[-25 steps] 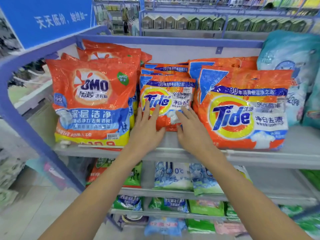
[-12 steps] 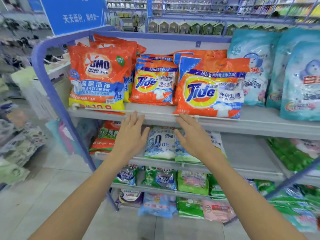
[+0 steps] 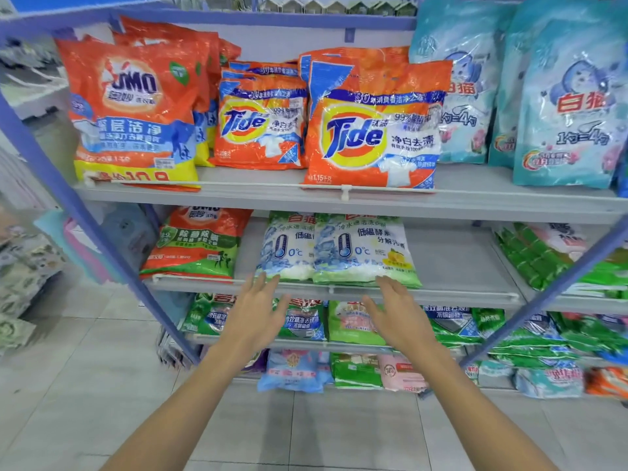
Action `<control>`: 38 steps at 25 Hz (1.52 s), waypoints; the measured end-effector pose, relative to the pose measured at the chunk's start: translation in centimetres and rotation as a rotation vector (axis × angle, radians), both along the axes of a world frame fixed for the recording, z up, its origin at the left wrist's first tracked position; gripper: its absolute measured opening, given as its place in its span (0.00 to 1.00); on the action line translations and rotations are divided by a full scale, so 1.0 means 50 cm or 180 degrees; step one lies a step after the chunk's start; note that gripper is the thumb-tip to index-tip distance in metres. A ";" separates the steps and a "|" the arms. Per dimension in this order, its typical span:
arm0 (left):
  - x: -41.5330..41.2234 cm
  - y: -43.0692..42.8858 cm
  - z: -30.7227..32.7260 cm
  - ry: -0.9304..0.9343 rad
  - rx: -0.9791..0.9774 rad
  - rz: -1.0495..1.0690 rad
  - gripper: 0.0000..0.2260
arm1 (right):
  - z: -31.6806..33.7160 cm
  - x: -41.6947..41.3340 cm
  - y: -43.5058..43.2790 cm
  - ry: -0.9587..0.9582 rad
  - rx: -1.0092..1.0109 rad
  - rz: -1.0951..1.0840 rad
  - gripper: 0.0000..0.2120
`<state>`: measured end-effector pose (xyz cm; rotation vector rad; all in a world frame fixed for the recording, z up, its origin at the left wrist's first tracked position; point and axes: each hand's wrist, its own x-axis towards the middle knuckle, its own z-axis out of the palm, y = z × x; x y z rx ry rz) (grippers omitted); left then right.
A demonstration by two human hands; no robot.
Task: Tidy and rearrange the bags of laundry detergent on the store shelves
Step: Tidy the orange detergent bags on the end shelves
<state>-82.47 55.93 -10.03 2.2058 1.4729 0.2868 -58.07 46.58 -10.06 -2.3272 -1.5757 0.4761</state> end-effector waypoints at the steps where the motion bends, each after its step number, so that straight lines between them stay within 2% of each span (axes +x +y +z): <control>1: 0.019 0.013 -0.013 -0.0046 -0.0070 -0.0019 0.28 | -0.012 0.018 0.013 0.0045 -0.0028 -0.0110 0.32; 3: 0.062 0.040 -0.028 -0.0118 -0.0226 -0.0132 0.33 | -0.037 0.068 0.050 0.0253 -0.0048 -0.0373 0.35; 6: 0.143 0.086 -0.049 -0.0319 -0.0522 -0.0168 0.41 | -0.072 0.156 0.129 0.0723 -0.0130 -0.0961 0.50; 9: 0.225 0.134 -0.074 -0.1251 -0.1243 0.0475 0.38 | -0.105 0.228 0.185 0.1338 -0.0239 -0.1205 0.55; 11: 0.274 0.159 -0.090 -0.1773 -0.1588 0.0975 0.33 | -0.122 0.261 0.205 0.1673 -0.0317 -0.1157 0.47; 13: 0.302 0.181 -0.114 -0.1915 -0.1613 0.1241 0.21 | -0.134 0.277 0.218 0.1852 -0.0236 -0.1129 0.37; 15: 0.322 0.197 -0.130 -0.1867 -0.1597 0.1243 0.15 | -0.157 0.290 0.233 0.1881 -0.0127 -0.1234 0.46; 16: 0.335 0.203 -0.130 -0.1883 -0.1656 0.1241 0.17 | -0.164 0.304 0.242 0.1971 -0.0015 -0.1296 0.47; 18: 0.356 0.215 -0.128 -0.2031 -0.1844 0.1239 0.25 | -0.157 0.323 0.248 0.2420 0.0255 -0.1372 0.33; 19: 0.370 0.220 -0.130 -0.2112 -0.1924 0.1211 0.29 | -0.155 0.341 0.253 0.2630 0.0367 -0.1390 0.31; 20: 0.383 0.221 -0.130 -0.2212 -0.1978 0.1220 0.31 | -0.153 0.361 0.259 0.2794 0.0430 -0.1382 0.35; 21: 0.394 0.219 -0.133 -0.2315 -0.2008 0.1225 0.37 | -0.147 0.377 0.262 0.2843 0.0548 -0.1365 0.39; 22: 0.407 0.213 -0.139 -0.2380 -0.1992 0.1216 0.40 | -0.139 0.387 0.261 0.2885 0.0712 -0.1322 0.38; 23: 0.418 0.205 -0.147 -0.2420 -0.1968 0.1202 0.41 | -0.136 0.396 0.261 0.2891 0.0900 -0.1294 0.32; 25: 0.428 0.197 -0.157 -0.2524 -0.1935 0.1148 0.37 | -0.150 0.408 0.253 0.2873 0.1094 -0.1356 0.23; 29: 0.416 0.211 -0.179 -0.2490 -0.2132 0.0923 0.39 | -0.195 0.401 0.226 0.3042 0.1186 -0.1438 0.20; 30: 0.410 0.215 -0.183 -0.2515 -0.2136 0.0971 0.36 | -0.201 0.398 0.222 0.3025 0.1171 -0.1445 0.21; 32: 0.405 0.216 -0.202 -0.2627 -0.1949 0.1164 0.26 | -0.205 0.398 0.228 0.2999 0.1052 -0.1403 0.22; 34: 0.416 0.203 -0.203 -0.2633 -0.1661 0.1344 0.21 | -0.201 0.394 0.234 0.3047 0.1003 -0.1415 0.20; 36: 0.426 0.210 -0.200 -0.2506 -0.1169 0.1468 0.19 | -0.210 0.392 0.249 0.2979 0.1152 -0.1406 0.17; 38: 0.428 0.214 -0.187 -0.2306 -0.0741 0.1450 0.22 | -0.206 0.385 0.273 0.2835 0.1263 -0.1395 0.17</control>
